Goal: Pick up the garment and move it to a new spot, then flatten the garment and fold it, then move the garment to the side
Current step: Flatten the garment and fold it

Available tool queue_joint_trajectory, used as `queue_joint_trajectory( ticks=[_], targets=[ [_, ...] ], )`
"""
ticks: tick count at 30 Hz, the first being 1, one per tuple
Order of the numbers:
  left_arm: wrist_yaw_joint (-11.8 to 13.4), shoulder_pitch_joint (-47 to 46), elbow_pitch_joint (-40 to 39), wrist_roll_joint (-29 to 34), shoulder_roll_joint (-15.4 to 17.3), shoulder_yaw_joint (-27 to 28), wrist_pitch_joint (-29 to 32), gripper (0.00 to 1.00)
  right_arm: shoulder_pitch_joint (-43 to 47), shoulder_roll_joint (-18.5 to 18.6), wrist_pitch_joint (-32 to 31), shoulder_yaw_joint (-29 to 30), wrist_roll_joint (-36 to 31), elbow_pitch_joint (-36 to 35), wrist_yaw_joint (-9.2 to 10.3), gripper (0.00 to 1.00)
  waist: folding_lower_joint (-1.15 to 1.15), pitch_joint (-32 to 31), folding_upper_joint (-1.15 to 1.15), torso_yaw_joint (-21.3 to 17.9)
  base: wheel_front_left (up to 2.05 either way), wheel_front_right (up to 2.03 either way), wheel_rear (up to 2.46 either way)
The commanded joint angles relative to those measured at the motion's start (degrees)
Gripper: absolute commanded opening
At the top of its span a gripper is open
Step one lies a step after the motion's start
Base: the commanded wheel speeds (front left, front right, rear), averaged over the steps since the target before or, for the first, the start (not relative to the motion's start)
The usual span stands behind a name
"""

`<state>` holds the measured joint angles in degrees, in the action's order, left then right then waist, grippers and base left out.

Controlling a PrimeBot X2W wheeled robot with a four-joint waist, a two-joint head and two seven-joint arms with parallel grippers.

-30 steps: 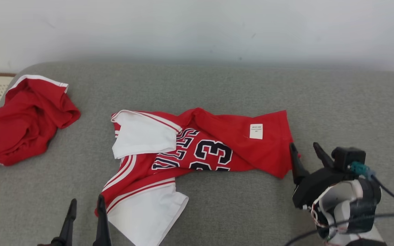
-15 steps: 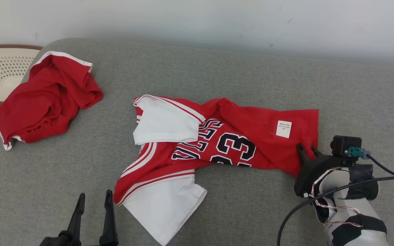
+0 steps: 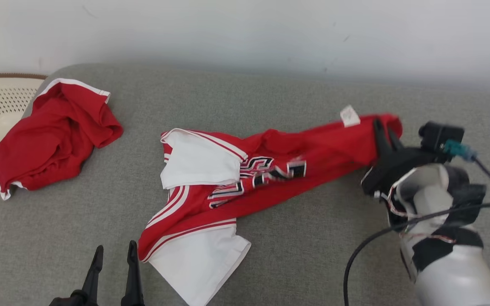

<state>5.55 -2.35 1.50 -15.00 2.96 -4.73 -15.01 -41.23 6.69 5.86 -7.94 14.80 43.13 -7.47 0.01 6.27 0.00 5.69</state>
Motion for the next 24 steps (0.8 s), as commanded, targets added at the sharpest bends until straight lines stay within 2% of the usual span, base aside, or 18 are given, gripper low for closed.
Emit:
queue_joint_trajectory(
  ticks=[1, 8, 14, 19, 24],
  targets=[
    [-0.46, 0.92, 0.28, 0.34, -0.02, 0.11, -0.22, 1.00, -1.61, 0.90, 0.18, -0.78, 1.18, -1.20, -0.05, 0.00, -0.01, -1.18, 0.00, -0.73, 0.00, 0.00, 0.00],
    [-0.19, 2.05, 0.17, -0.06, -0.05, -0.08, -0.22, 1.00, -5.37, 3.35, -2.83, -4.55, 5.62, -5.68, -0.05, 0.00, -0.01, -2.10, 0.00, -0.88, 0.00, 0.00, 0.00],
    [-0.13, 2.48, 0.42, -0.52, -0.06, -0.12, -0.22, 1.00, -5.62, 4.42, -4.24, -5.95, 7.17, -6.45, -0.05, 0.00, -0.01, -1.73, 0.00, -0.08, 0.00, 0.00, 0.00],
    [-0.19, 1.50, 0.51, -1.02, -0.07, -0.91, -0.22, 1.00, -8.69, 5.48, -5.61, -6.60, 6.28, -4.01, -0.05, 0.00, -0.01, -0.41, 0.00, 1.27, 0.00, 0.00, 0.00],
    [-0.45, -0.39, 1.04, -1.50, -0.05, -2.34, -0.22, 1.00, -13.93, 6.02, -6.70, -6.72, 4.44, 2.59, -0.05, 0.00, -0.01, 1.35, 0.00, 3.36, 0.00, 0.00, 0.00]
  ],
)
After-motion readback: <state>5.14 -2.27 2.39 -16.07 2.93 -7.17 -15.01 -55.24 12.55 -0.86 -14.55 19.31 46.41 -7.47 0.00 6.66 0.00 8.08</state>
